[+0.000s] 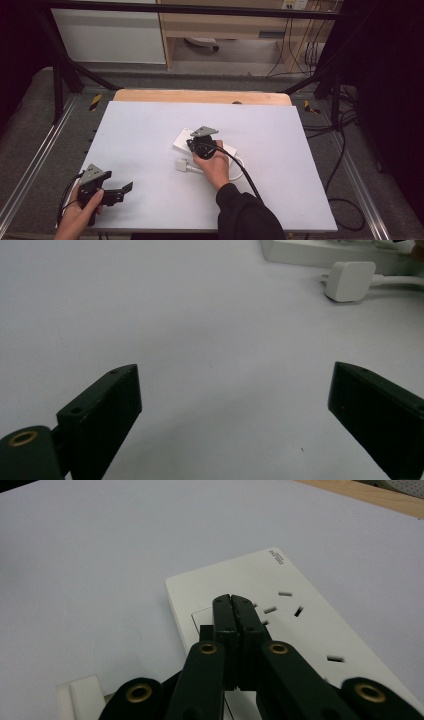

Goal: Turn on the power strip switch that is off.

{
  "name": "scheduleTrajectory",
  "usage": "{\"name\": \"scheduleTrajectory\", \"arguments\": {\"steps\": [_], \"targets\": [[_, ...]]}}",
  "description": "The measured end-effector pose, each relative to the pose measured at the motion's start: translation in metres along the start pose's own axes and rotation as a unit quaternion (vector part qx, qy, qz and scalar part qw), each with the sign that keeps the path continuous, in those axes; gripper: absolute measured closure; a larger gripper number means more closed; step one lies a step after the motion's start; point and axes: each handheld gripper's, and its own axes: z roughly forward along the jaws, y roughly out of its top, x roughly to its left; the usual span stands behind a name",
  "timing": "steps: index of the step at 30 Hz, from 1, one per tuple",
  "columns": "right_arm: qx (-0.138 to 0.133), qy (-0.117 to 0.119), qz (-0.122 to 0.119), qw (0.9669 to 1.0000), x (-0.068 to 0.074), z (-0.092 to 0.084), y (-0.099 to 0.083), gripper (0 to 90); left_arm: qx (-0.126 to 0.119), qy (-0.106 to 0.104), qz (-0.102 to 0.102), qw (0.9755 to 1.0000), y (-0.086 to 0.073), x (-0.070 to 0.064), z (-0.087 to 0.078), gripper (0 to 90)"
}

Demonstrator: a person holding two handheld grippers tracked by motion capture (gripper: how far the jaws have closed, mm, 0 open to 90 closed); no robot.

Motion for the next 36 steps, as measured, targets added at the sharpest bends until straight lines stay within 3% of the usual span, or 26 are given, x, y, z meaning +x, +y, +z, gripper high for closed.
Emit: {"name": "scheduleTrajectory", "arguments": {"steps": [25,36], "targets": [[0.001,-0.001,0.002,1.0000,0.0005,0.0005,0.0000,90.0,0.001,0.000,0.002,1.0000,0.0000,-0.0006,0.0001,7.0],[0.006,-0.013,-0.010,0.9998,0.0007,0.0001,-0.0013,90.0,0.002,0.000,0.004,1.0000,-0.0001,-0.0006,-0.0003,7.0]]}}
